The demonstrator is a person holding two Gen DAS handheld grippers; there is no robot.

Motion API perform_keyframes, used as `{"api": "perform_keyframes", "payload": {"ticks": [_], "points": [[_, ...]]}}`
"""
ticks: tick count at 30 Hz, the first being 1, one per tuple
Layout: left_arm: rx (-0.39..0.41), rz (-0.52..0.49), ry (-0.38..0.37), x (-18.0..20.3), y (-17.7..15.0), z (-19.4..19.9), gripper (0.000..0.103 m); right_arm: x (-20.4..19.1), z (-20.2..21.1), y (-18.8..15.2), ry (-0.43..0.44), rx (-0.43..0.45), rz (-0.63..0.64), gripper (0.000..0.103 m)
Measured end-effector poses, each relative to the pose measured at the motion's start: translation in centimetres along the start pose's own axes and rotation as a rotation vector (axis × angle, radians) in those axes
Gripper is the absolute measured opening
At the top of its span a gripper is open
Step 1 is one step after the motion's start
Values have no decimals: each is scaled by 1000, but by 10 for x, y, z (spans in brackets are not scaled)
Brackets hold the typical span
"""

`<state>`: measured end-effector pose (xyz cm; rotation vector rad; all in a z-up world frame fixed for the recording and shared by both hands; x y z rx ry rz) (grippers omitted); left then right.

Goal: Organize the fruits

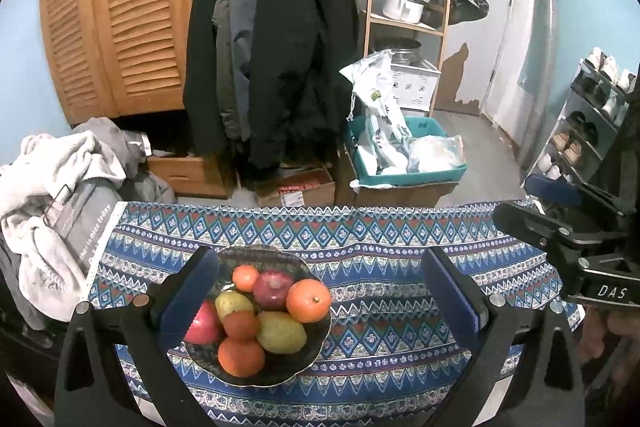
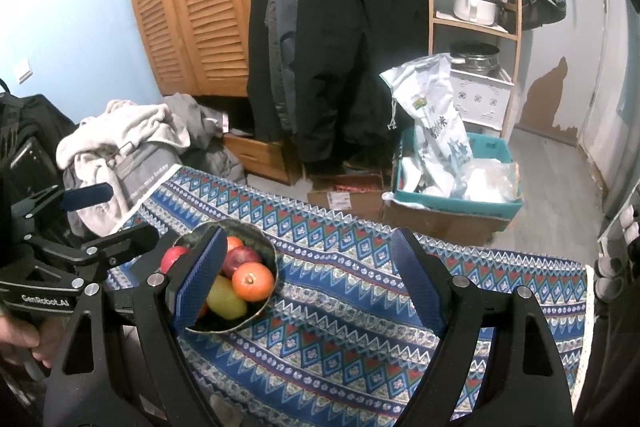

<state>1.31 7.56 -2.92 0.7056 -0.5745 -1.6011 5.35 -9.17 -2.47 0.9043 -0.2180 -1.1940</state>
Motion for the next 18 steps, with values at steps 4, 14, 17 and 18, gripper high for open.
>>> {"api": "perform_keyframes", "payload": {"ticks": [4, 14, 17, 18], "points": [[3, -4, -1, 2, 0, 2, 102, 0, 0, 0, 2, -1, 2, 83], [1, -14, 2, 3, 0, 2, 102, -1, -1, 0, 0, -5, 8, 83], [0, -25, 14, 4, 1, 4, 102, -2, -1, 0, 1, -6, 7, 83], [0, -29, 21, 4, 1, 4, 102, -2, -1, 0, 1, -6, 8, 83]]}}
Point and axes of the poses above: each gripper's, at about its wrist camera, not at the fingertips, and z roughly against the way its jaws point, x to its right, y to its top, the point moved 5 cm from there along -z, roughly the way its jaws point, and after that the axes turned 13 degrees about -z, right-handed, at the moved point
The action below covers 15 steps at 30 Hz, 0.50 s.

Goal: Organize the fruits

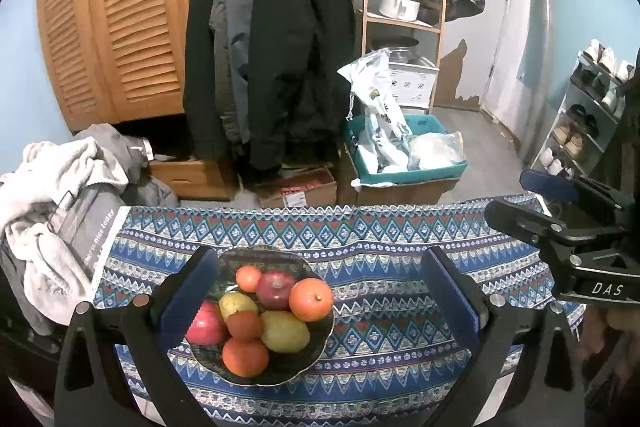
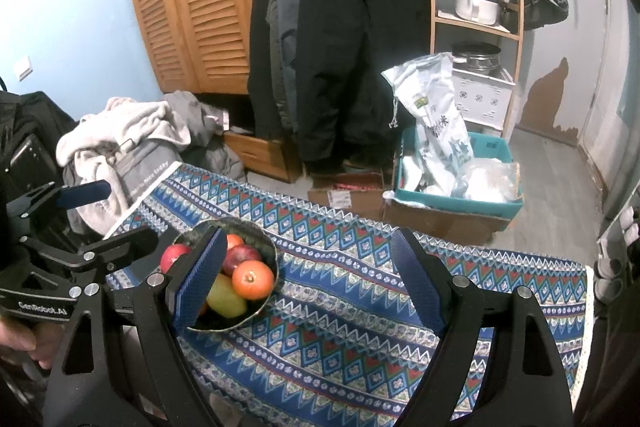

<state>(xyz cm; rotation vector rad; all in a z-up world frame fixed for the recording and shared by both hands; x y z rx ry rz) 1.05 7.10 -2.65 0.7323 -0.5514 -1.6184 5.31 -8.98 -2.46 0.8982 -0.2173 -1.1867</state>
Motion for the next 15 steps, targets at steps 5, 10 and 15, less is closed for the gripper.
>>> {"api": "perform_keyframes", "payload": {"ticks": [5, 10, 15], "points": [[0, -18, 32, 1, 0, 2, 102, 0, 0, 0, -1, 0, 0, 83], [-5, -11, 30, 1, 0, 2, 102, -1, 0, 0, -2, 1, 0, 83], [-14, -7, 23, 0, -1, 1, 102, 0, -1, 1, -4, 0, 1, 83]]}}
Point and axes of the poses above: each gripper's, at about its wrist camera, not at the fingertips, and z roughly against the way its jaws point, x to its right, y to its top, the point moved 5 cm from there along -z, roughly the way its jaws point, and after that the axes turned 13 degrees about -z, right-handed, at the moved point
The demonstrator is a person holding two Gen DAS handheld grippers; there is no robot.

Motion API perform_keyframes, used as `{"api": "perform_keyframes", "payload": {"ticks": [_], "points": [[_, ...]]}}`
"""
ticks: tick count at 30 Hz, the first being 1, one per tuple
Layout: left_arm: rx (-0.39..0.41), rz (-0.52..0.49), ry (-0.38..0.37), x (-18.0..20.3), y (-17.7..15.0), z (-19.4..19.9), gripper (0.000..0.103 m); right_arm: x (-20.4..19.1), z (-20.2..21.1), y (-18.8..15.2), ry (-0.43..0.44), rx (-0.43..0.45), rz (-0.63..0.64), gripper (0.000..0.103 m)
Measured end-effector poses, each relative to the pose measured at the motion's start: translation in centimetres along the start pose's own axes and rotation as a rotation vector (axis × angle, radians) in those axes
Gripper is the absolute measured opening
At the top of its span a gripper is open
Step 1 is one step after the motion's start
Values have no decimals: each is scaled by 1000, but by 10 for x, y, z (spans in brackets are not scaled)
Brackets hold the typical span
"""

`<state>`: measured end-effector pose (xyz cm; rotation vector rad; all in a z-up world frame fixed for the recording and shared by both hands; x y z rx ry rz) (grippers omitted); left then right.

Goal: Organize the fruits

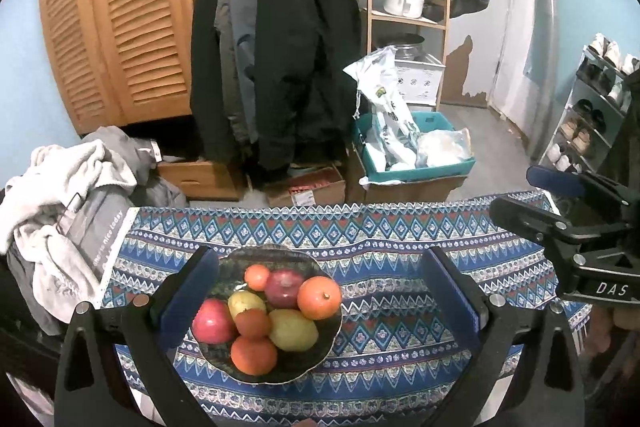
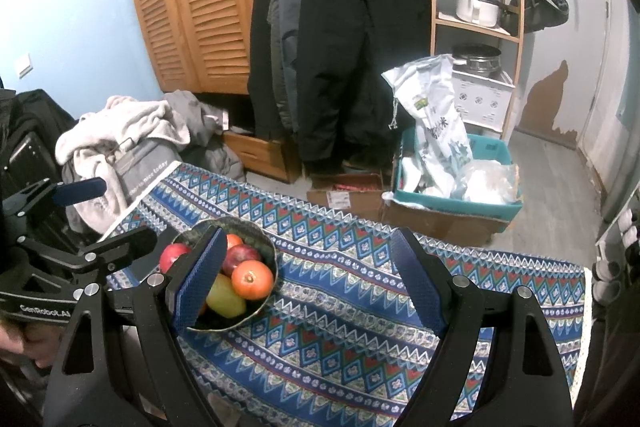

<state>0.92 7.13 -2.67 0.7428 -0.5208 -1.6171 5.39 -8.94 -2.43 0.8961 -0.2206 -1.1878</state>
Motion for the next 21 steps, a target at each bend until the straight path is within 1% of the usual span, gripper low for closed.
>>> {"api": "perform_keyframes", "payload": {"ticks": [7, 21], "points": [[-32, 9, -12, 0, -3, -7, 102, -1, 0, 1, 4, -1, 5, 83], [-38, 28, -7, -4, -4, -7, 102, 1, -1, 1, 4, -1, 12, 83]]}}
Point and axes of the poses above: each gripper's, at about its wrist camera, not at the fingertips, and z roughly against the way its jaws point, x to its right, y to its top, the point moved 5 cm from there along -z, roughly the way its jaws point, and after that the axes turned 13 degrees about -z, right-handed, at the moved point
